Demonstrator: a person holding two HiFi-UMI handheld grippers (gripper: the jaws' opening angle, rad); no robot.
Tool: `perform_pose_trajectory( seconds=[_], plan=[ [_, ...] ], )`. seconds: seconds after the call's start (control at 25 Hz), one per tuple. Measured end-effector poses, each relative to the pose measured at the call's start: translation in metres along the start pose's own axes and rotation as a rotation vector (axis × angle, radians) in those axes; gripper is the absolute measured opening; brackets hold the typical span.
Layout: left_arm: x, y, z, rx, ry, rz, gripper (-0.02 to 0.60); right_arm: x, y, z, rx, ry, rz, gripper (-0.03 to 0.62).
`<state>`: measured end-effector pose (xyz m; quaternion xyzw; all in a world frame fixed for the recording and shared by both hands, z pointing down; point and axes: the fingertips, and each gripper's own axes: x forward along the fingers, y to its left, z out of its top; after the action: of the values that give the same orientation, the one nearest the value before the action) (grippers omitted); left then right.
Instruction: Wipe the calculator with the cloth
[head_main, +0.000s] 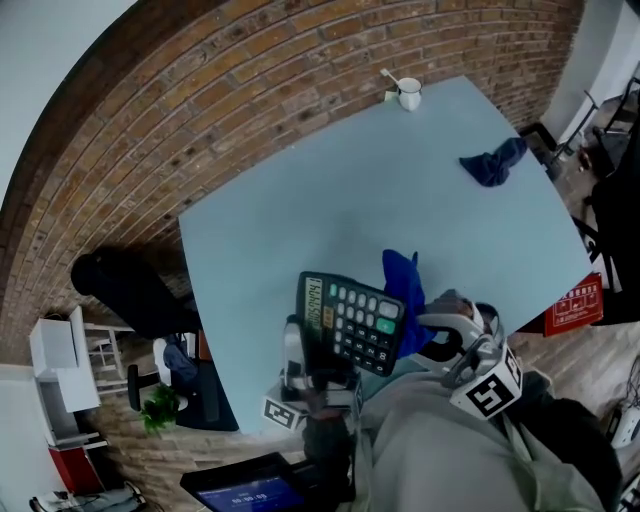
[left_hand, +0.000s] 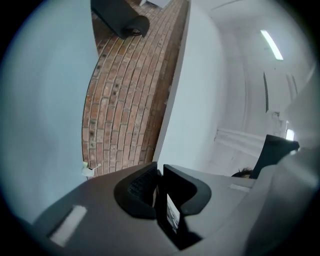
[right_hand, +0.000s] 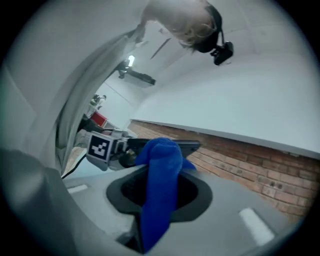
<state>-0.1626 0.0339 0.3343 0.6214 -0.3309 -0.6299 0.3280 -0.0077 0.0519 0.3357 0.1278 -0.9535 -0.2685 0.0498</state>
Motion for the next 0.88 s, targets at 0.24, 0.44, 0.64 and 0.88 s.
perform_pose_trajectory(
  seconds=[0.24,0.44,0.64,0.88],
  plan=[
    [0.006,-0.002,-0.028,-0.139,0.102,-0.051,0.037,0.009,0.04,0.002,-0.241,0.013,0.077,0.095],
    [0.007,-0.001,-0.037,-0.168,0.123,-0.052,0.037,0.009,-0.013,-0.006,-0.207,0.037,-0.093,0.095],
    [0.005,0.006,-0.027,-0.079,0.086,-0.009,0.037,0.003,0.033,-0.014,-0.322,0.08,0.074,0.095],
    [-0.006,0.011,0.001,0.118,0.052,0.069,0.037,-0.018,-0.034,-0.026,0.077,0.121,-0.121,0.095]
  ],
)
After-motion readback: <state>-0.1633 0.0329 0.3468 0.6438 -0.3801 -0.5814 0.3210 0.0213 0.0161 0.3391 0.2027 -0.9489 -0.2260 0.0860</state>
